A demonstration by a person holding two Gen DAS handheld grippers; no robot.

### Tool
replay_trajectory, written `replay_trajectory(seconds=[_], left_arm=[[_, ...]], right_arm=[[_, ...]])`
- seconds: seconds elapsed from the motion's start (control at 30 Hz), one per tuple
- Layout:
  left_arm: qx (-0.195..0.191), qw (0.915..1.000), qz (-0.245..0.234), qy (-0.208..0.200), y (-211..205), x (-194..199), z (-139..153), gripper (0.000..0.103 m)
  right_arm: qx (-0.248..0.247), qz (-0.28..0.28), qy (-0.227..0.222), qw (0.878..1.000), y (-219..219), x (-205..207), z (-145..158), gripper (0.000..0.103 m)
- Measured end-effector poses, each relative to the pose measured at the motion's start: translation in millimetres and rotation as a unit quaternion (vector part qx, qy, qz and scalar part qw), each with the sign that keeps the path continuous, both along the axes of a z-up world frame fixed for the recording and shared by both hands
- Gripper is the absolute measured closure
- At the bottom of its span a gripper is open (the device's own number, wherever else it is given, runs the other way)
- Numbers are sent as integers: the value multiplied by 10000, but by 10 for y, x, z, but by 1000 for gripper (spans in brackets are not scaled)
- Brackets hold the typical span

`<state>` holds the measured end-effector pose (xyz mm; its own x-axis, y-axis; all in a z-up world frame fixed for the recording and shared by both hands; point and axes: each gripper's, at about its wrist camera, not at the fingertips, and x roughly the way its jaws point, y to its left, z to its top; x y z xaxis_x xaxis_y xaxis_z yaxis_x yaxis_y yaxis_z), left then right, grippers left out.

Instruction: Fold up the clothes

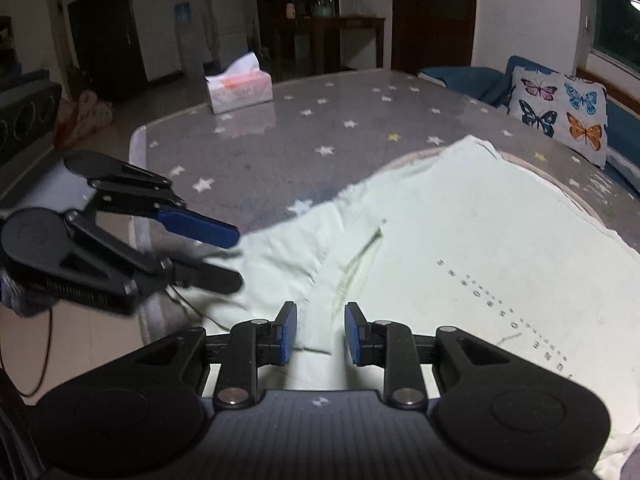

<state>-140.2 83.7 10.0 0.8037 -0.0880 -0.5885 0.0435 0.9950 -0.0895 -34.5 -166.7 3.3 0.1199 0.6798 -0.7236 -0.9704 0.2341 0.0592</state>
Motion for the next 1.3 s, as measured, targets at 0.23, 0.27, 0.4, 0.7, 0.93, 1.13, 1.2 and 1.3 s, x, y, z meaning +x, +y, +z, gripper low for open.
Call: replay_trajectory(seconds=[0.23, 0.27, 0.4, 0.7, 0.93, 1.13, 1.2, 1.3], left_arm=[[122, 9997, 33, 191, -51, 43, -103, 46], [121, 9998, 27, 181, -51, 29, -98, 43], [199, 9997, -20, 109, -73, -9, -62, 32], [314, 9992, -260, 14, -205, 12, 11, 30], [499, 9973, -535, 108, -382, 81, -15, 30], [659, 9965, -502, 117, -400, 34, 23, 29], [663, 9967, -460, 111, -393, 17, 27, 28], [685, 9963, -479, 185, -395, 13, 3, 28]], right_arm=[[-130, -95, 85, 9998, -53, -8, -119, 75], [-45, -196, 100, 9997, -127, 19, -69, 75], [199, -768, 103, 9968, -514, 161, 106, 70], [-244, -2248, -97, 9741, -1640, 372, 138, 70], [-566, -2454, 29, 9678, -1989, 220, -84, 70], [-491, -2386, -240, 9696, -2107, 17, 6, 70], [-456, -2396, -256, 9695, -2152, -43, 37, 70], [-511, -2338, -110, 9709, -2157, -92, -54, 70]])
